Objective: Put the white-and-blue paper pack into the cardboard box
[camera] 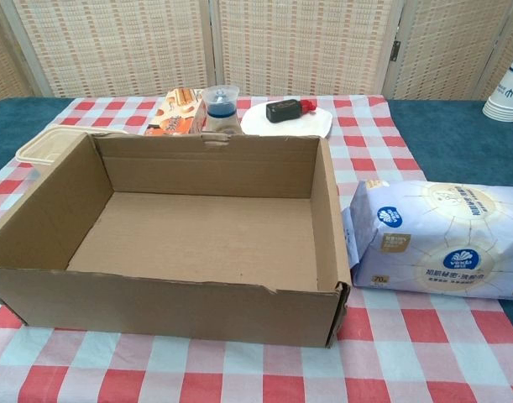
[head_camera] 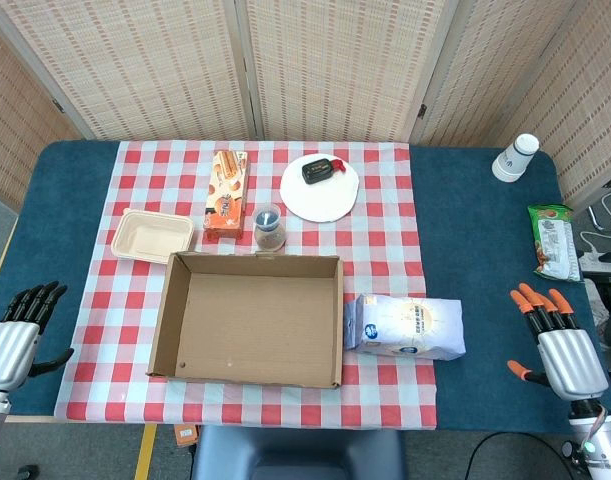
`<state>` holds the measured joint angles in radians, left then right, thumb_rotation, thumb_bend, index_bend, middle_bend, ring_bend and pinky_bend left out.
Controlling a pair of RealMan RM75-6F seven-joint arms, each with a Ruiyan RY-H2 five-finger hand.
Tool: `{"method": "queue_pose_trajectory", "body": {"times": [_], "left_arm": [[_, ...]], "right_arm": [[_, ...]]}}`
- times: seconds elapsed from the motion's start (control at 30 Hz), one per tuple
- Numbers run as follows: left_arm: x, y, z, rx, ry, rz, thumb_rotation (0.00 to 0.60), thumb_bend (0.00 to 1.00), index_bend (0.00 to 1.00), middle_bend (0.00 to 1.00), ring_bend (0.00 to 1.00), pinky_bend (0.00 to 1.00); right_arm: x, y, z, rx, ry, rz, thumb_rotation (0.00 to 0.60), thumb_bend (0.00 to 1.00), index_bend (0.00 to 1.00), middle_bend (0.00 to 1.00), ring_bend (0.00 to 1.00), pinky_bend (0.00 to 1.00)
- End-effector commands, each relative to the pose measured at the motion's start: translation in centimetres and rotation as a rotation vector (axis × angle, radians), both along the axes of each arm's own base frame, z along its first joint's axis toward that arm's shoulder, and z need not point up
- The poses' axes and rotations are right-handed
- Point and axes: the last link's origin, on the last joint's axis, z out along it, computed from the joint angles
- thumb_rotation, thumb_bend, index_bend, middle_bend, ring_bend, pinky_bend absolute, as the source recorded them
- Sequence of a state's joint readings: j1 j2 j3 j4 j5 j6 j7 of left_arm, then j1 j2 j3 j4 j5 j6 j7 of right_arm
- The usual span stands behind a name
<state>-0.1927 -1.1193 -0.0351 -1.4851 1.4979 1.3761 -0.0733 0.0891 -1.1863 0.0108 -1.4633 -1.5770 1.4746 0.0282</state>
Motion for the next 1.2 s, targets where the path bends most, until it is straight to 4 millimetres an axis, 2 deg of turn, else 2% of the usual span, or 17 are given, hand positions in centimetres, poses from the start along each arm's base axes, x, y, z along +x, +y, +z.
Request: {"method": "queue_pose_trajectory", "body": {"times": [0.03, 0.37, 0.67, 1.0, 1.2], "left_arm": [[-0.1, 0.1, -0.1, -0.001, 0.003, 0.003, 0.600, 0.21, 0.00, 0.00, 0.00, 0.07], [-0.3, 0.3, 0.2, 0.002, -0.002, 0.009, 0.600, 0.21, 0.00, 0.00, 0.00, 0.07], [-0.4, 0.3, 0.4, 0.000, -0.015, 0.012, 0.600, 0.21, 0.00, 0.00, 0.00, 0.07], [0.1, 0.0, 0.3, -0.004, -0.018, -0.003, 0.600, 0.21, 0.00, 0.00, 0.00, 0.07], [-0.1, 0.1, 0.7, 0.001, -0.032, 0.002, 0.600, 0.21, 0.00, 0.00, 0.00, 0.07]], "right_arm": [[-0.2, 0.1, 0.1, 0.000, 0.000, -0.003, 0.600, 0.00, 0.00, 0.00, 0.00, 0.00], [0.5, -0.2, -0.1, 0.005, -0.011, 0.008, 0.600, 0.00, 0.00, 0.00, 0.00, 0.00], [3.2, -0.9, -1.2, 0.044, -0.068, 0.015, 0.600, 0.00, 0.00, 0.00, 0.00, 0.00], [7.5, -3.5, -4.0, 0.162, -0.120, -0.019, 0.600, 0.00, 0.00, 0.00, 0.00, 0.00], [8.5, -5.3, -6.5, 0.242, -0.103, -0.044, 0.600, 0.00, 0.00, 0.00, 0.00, 0.00]]}}
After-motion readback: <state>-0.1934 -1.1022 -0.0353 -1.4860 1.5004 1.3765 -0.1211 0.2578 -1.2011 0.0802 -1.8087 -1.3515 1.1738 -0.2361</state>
